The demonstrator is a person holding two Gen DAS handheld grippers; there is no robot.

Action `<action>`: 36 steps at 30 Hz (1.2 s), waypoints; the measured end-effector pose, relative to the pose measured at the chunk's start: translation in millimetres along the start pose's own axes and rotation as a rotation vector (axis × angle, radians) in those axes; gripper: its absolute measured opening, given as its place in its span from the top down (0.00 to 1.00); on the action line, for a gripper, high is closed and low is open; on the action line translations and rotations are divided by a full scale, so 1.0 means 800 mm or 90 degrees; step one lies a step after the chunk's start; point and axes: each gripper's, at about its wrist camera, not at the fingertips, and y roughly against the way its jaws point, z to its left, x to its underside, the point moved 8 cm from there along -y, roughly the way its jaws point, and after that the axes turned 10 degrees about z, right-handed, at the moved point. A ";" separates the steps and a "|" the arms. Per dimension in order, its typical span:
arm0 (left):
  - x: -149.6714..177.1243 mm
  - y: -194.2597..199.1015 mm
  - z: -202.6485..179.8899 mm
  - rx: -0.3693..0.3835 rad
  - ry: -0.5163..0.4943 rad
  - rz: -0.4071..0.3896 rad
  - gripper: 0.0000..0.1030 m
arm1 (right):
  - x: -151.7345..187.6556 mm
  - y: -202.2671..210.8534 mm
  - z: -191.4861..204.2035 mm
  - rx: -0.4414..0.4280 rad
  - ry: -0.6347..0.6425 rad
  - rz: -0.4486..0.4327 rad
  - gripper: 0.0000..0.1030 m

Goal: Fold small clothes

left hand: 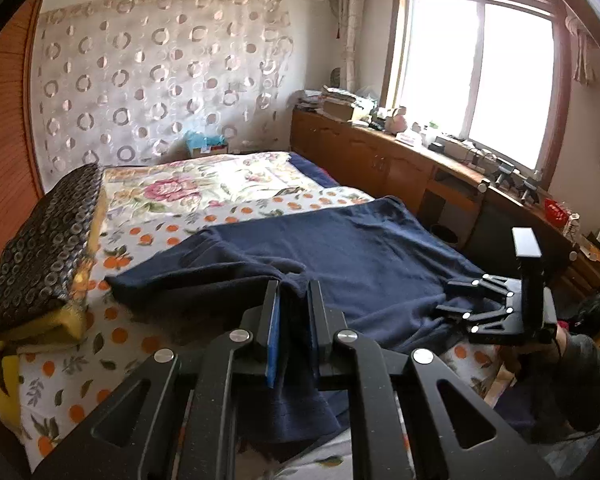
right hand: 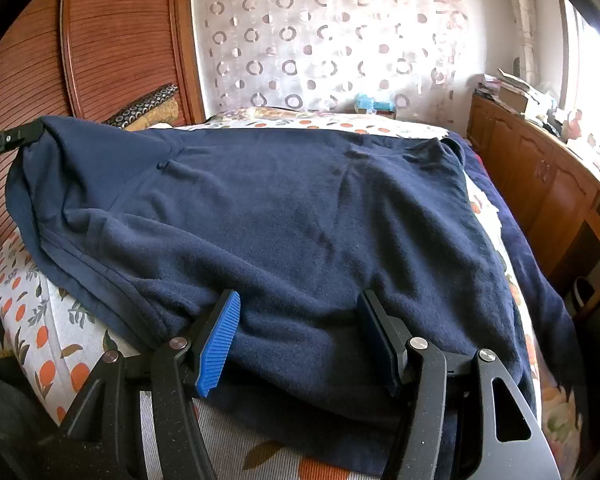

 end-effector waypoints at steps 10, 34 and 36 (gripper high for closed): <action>-0.082 -0.008 -0.066 0.053 -0.059 -0.037 0.88 | -0.010 0.059 -0.029 0.026 -0.028 -0.040 0.39; -0.101 -0.031 -0.156 0.095 -0.125 -0.017 0.25 | -0.007 0.106 -0.061 0.076 -0.064 -0.078 0.39; -0.096 -0.029 -0.140 0.085 -0.111 -0.016 0.23 | -0.011 0.103 -0.057 0.071 -0.058 -0.075 0.39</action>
